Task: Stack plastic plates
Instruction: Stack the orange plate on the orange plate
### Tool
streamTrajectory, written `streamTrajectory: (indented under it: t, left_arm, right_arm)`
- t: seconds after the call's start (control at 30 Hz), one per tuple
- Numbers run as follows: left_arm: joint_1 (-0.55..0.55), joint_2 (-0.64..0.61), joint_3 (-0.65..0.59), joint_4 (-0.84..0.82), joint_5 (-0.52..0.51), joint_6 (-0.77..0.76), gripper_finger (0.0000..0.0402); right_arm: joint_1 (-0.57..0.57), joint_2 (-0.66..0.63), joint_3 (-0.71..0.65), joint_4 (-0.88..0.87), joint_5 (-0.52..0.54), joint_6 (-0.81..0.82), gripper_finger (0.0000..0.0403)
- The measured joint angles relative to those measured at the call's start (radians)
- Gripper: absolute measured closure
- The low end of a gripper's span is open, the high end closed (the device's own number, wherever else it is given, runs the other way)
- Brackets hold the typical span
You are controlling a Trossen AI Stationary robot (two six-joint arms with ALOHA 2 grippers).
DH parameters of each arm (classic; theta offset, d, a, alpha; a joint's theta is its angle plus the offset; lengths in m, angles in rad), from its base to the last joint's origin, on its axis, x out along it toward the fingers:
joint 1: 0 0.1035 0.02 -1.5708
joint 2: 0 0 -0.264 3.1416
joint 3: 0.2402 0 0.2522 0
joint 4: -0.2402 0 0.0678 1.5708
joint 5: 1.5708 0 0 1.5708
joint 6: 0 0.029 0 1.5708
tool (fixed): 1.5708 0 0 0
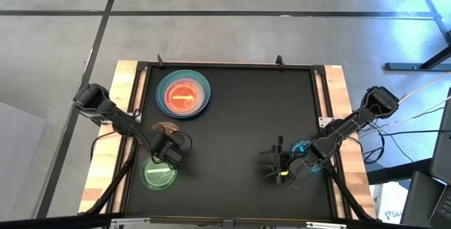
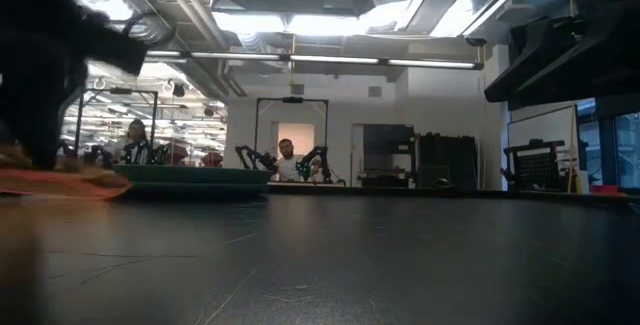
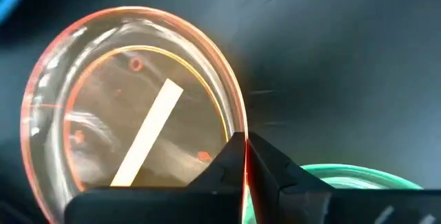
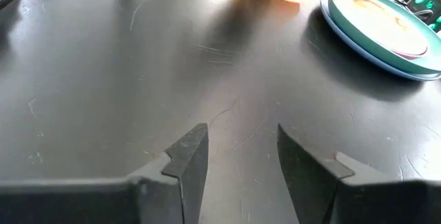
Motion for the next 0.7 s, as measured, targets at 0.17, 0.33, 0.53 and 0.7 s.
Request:
streamTrajectory:
  t: [0.17, 0.33, 0.53, 0.7]
  left_arm:
    - [-0.01, 0.0, 0.127, -0.085, -0.079, 0.068, 0.04]
    - [-0.012, 0.0, 0.247, -0.17, -0.193, 0.134, 0.04]
    - [0.017, 0.0, 0.317, -0.218, -0.365, 0.269, 0.0399]
    - [0.121, 0.0, 0.32, -0.223, -0.415, 0.435, 0.0399]
  right_arm:
    - [0.0, 0.0, 0.0, 0.0, 0.0, 0.0, 0.0237]
    - [0.0, 0.0, 0.0, 0.0, 0.0, 0.001, 0.0237]
    - [0.0, 0.0, 0.0, 0.001, 0.0, 0.002, 0.0237]
    - [0.0, 0.0, 0.0, 0.001, 0.0, 0.002, 0.0237]
